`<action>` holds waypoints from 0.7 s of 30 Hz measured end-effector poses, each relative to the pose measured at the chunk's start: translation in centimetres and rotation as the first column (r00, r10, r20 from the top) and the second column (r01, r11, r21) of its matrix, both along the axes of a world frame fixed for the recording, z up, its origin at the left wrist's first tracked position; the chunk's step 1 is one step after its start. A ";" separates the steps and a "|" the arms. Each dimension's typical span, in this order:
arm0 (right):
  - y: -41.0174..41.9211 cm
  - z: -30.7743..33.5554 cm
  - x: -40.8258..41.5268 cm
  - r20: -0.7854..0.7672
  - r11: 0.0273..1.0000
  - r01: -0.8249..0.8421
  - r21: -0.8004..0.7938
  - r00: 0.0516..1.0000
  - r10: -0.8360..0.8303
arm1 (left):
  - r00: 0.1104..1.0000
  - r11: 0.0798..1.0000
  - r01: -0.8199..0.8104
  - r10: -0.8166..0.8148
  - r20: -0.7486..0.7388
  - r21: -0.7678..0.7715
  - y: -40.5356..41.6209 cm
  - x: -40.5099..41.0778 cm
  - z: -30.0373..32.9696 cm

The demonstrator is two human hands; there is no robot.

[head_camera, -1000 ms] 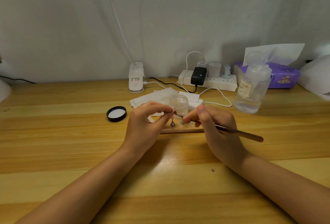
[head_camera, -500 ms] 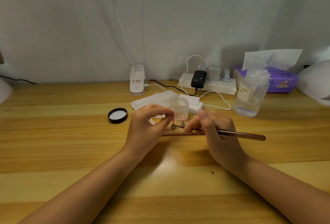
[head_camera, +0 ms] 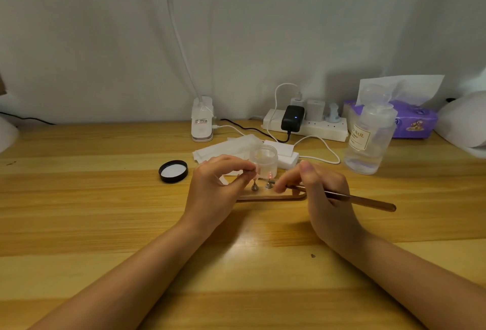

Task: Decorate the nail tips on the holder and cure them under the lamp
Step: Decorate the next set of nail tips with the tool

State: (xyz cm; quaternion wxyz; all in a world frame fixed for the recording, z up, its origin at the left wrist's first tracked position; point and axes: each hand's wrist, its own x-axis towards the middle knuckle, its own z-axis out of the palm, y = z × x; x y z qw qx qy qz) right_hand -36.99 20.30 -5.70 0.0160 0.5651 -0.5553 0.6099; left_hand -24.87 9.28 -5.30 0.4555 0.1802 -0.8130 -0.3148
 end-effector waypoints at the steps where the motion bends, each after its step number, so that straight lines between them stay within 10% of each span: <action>1: 0.0 0.1 0.0 -0.007 1.000 0.011 0.002 1.000 -0.011 | 1.000 1.000 -0.002 0.002 0.007 -0.004 0.0 0.0 0.0; 21: -0.1 0.0 -0.4 0.035 1.000 0.008 -0.024 0.999 -0.008 | 1.000 1.000 0.008 -0.008 -0.029 0.026 0.1 0.2 -0.1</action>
